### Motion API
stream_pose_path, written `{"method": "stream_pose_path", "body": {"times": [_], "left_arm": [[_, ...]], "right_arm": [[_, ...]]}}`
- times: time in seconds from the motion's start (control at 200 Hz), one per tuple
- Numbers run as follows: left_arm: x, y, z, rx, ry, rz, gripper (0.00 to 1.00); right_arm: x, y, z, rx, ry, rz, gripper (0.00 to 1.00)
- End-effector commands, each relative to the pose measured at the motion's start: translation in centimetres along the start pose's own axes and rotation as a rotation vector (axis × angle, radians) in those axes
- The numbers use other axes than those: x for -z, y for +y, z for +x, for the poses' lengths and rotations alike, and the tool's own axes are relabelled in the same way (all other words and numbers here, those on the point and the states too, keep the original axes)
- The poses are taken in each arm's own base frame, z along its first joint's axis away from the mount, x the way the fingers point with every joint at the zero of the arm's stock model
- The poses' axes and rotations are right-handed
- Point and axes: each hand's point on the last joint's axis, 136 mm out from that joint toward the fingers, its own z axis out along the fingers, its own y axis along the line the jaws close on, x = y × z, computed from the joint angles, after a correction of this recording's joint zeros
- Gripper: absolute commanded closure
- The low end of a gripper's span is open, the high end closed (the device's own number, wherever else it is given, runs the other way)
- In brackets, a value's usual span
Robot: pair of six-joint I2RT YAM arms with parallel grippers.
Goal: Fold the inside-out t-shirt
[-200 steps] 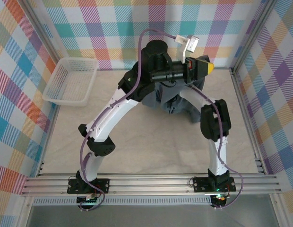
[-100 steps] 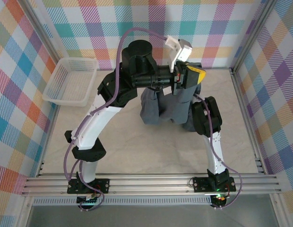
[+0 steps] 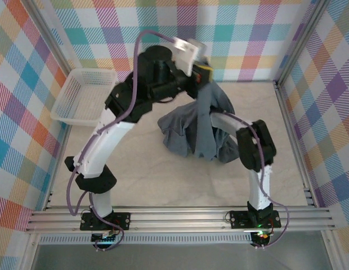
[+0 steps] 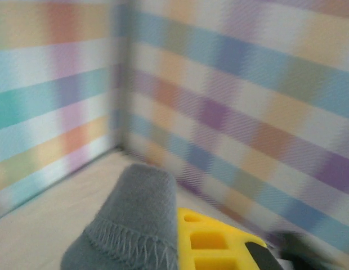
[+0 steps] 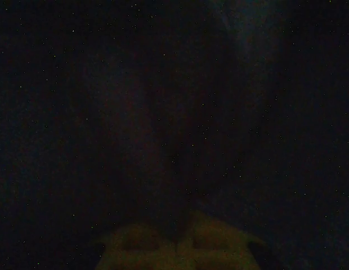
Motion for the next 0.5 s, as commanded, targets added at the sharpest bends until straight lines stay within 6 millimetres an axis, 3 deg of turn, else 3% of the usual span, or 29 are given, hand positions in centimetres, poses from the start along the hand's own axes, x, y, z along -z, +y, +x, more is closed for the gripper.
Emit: {"method": "stream_pose_path", "body": {"times": [0.0,0.055,0.12,0.195,0.315,0.37,0.42,0.465,0.495], "left_arm": [[0.4,14.0,5.4,0.197,0.142,-0.425,1.0],[0.1,17.9,9.6,0.252,0.216,-0.508,1.0],[0.1,21.1,14.9,0.305,0.3,-0.571,1.0],[0.5,23.6,21.1,0.355,0.403,-0.636,1.0],[1.9,25.7,30.7,0.419,0.604,-0.716,1.0],[2.8,25.9,33.7,0.435,0.666,-0.737,1.0],[3.8,25.9,35.2,0.452,0.675,-0.744,0.99],[4.6,25.8,35.5,0.473,0.652,-0.739,0.88],[5.2,25.7,35.2,0.492,0.626,-0.734,0.72]], "right_arm": [[8.4,5.0,-0.7,0.075,-0.238,-0.202,1.0],[11.8,5.8,-0.3,0.096,-0.323,-0.228,1.0],[16.0,6.4,-0.2,0.114,-0.445,-0.239,1.0],[21.0,6.9,-0.5,0.128,-0.589,-0.256,1.0],[28.5,6.7,-1.5,0.109,-0.803,-0.246,1.0],[31.4,6.0,-1.9,0.084,-0.892,-0.209,1.0],[33.4,4.9,-2.2,0.059,-0.957,-0.152,1.0],[34.7,4.2,-2.3,0.043,-0.995,-0.113,1.0],[35.5,3.8,-2.3,0.035,-1.014,-0.105,1.0]]}}
